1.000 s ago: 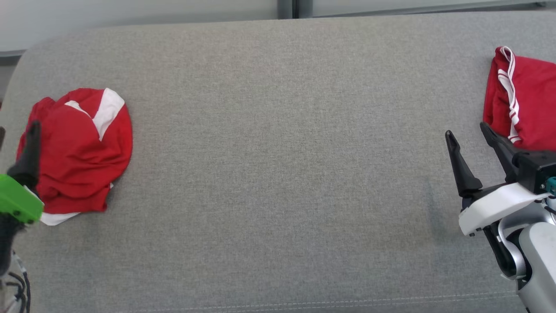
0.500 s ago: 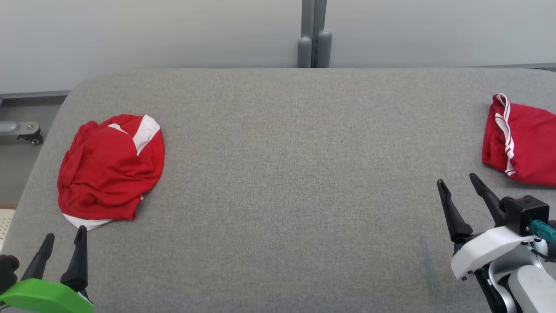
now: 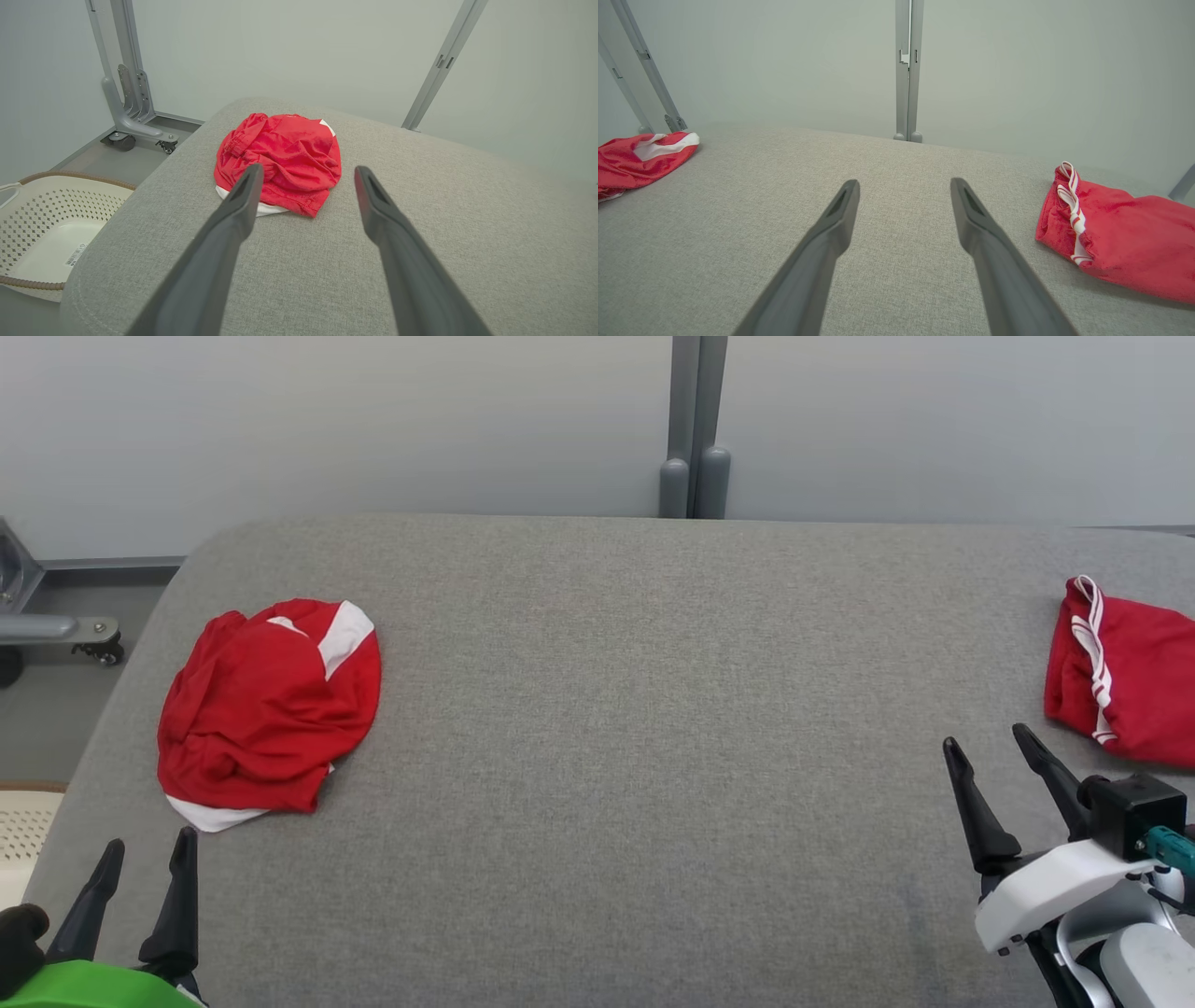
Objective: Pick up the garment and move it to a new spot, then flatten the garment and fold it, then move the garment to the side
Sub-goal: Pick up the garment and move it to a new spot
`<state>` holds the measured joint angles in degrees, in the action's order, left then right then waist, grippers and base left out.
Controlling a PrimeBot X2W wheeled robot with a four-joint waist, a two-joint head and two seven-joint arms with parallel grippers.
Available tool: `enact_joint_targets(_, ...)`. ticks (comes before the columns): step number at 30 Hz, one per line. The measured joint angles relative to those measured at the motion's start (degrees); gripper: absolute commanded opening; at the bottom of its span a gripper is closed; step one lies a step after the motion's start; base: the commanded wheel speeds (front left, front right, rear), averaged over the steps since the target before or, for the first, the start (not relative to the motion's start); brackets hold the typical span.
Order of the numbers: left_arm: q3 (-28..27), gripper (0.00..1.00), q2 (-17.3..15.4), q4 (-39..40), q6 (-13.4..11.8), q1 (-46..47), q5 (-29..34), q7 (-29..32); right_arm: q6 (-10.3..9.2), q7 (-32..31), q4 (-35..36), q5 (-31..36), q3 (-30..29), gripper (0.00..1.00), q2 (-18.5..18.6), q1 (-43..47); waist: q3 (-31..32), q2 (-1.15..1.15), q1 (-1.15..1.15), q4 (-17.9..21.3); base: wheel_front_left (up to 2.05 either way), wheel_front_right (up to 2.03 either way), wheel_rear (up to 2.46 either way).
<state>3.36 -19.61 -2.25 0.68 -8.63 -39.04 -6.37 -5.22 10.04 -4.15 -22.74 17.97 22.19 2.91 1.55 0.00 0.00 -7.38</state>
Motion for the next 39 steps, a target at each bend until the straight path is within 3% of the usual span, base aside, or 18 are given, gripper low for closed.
enact_joint_targets(5, -1.0, 1.00, -1.0, 1.4, 0.0, -1.0, 0.0, -0.2, 0.16, -1.2, 2.3, 0.5, 0.9, 1.00, 1.0, -0.4, -1.1, 0.00, 0.00, -1.1, 0.00, 0.00, 0.00)
enact_joint_targets(10, -1.4, 1.00, -1.6, 2.1, 0.0, 0.3, -2.5, 3.3, 0.99, -3.3, 4.8, 1.8, 1.3, 1.00, 2.6, -4.2, -3.8, 0.00, 0.00, -1.8, 0.00, 0.00, 0.00)
enact_joint_targets(19, -1.2, 1.00, -6.4, -1.9, -1.0, 12.6, -7.2, 16.5, 3.16, -7.9, 7.8, 3.1, 2.3, 1.00, 4.9, -12.5, -10.3, 0.00, 0.00, -3.1, 0.00, 0.00, 0.00)
enact_joint_targets(26, -1.6, 1.00, -6.0, -5.1, -4.4, 20.3, -14.8, 27.9, 4.67, -10.8, 10.2, 3.9, 3.9, 1.00, 4.9, -17.7, -15.9, 0.00, 0.00, -3.2, 0.00, 0.00, 0.00)
enact_joint_targets(39, -8.0, 1.00, -9.3, -10.5, -6.2, 30.7, -20.2, 36.5, 4.69, -12.7, 13.0, 5.2, 2.7, 1.00, 4.8, -25.1, -26.3, 0.00, 0.00, 0.0, 0.00, 0.00, 0.00)
